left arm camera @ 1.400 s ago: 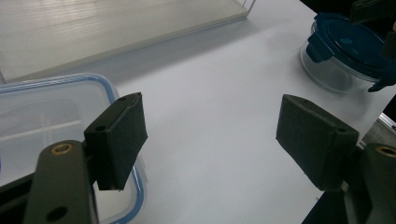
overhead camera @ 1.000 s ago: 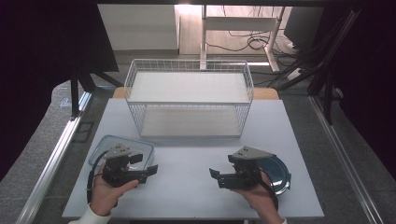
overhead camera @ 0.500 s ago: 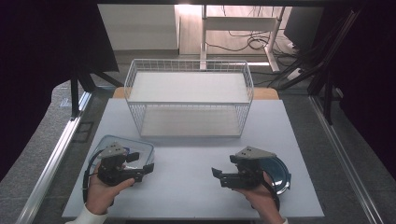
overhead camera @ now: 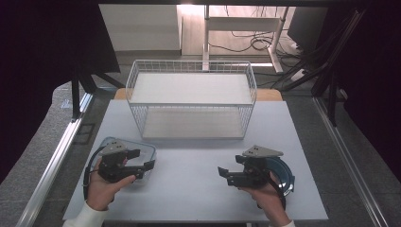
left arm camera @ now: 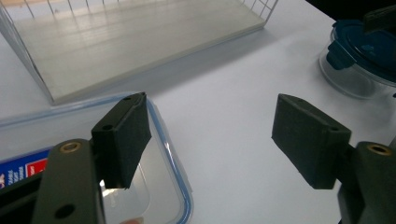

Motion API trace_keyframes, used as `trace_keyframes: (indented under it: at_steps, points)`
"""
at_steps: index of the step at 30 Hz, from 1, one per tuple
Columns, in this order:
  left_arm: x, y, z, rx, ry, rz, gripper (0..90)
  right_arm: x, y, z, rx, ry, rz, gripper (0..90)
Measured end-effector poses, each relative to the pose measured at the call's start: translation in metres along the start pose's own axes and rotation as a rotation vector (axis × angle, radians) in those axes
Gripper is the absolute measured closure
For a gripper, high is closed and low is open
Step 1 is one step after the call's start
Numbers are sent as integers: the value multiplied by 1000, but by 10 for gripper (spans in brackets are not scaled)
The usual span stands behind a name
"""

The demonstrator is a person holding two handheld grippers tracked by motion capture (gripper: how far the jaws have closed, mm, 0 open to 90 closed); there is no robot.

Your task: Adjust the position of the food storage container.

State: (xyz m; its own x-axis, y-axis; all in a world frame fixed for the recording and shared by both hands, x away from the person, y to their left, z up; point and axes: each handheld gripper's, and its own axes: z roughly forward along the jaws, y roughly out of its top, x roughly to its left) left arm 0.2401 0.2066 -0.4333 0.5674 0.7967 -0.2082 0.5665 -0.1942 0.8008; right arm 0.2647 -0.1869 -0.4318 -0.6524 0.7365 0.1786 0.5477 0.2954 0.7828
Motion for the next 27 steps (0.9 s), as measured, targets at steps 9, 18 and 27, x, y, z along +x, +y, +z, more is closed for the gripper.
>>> trace_keyframes:
  at_steps: [9, 18, 27]
  points:
    - [22, 4, -20, -26, 81, -28, 267, 2, -2, -7, 5, -5, 9, 203]
    - [69, 4, -33, 1, 221, -80, 271, 1, 3, -8, -5, -10, 6, 211]
    - [104, -5, -41, 14, 280, -148, 306, 3, 2, -5, 9, -21, -5, 218]
